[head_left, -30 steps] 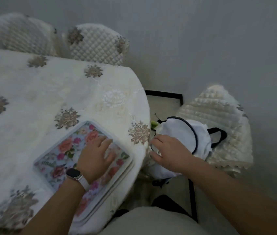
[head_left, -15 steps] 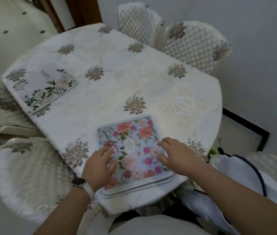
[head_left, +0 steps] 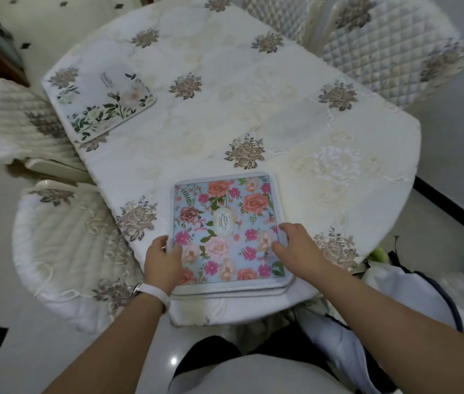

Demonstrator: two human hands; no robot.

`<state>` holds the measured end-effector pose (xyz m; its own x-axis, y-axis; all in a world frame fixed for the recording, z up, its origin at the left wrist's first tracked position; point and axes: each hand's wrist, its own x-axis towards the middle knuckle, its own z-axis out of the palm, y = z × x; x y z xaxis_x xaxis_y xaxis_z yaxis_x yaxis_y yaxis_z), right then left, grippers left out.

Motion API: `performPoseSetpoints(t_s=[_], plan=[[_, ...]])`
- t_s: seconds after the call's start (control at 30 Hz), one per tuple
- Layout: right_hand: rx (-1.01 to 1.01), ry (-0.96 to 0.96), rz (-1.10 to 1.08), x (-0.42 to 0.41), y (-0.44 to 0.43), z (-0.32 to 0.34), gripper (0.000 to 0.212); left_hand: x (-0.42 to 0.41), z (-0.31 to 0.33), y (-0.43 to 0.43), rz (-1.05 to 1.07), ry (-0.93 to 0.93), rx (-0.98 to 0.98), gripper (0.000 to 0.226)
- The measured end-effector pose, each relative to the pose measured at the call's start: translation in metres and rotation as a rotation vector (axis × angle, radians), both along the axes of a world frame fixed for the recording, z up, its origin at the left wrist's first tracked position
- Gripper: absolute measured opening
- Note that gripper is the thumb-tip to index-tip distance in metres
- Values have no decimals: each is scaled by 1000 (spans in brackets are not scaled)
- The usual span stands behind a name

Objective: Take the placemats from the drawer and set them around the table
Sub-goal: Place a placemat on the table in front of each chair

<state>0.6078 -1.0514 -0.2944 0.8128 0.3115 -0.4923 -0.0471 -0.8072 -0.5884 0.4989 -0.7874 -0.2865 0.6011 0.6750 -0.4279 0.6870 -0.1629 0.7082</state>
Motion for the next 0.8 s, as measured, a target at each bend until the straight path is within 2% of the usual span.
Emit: performPoseSetpoints(t_s=[0.03,0.1,0.13,0.2,0.3,0.4,0.47,0.67,0.8], plan=[[12,13,-25,-1,2,2,55,1,2,-1,17,6,-1,5],[46,33,-81,-4,6,6,56,5,3,1,38,30,-16,36],[66,38,-113,-4,8,6,58,6,2,3,60,35,-34,44],[99,54,-184,-3,10,7,64,8,0,5,103,42,-82,47],[210,126,-361,1,12,6,69,12,-6,4,113,44,-171,37],[251,207,-464,4,13,9,49,14,-13,5,118,37,-218,18],[279,265,-512,5,11,9,39,13,-15,7,120,32,-249,15],[251,230,-433,7,8,17,20,10,-3,4,89,-52,-272,8],[279,200,-373,14,3,27,21,9,9,-7,86,-125,-277,6]])
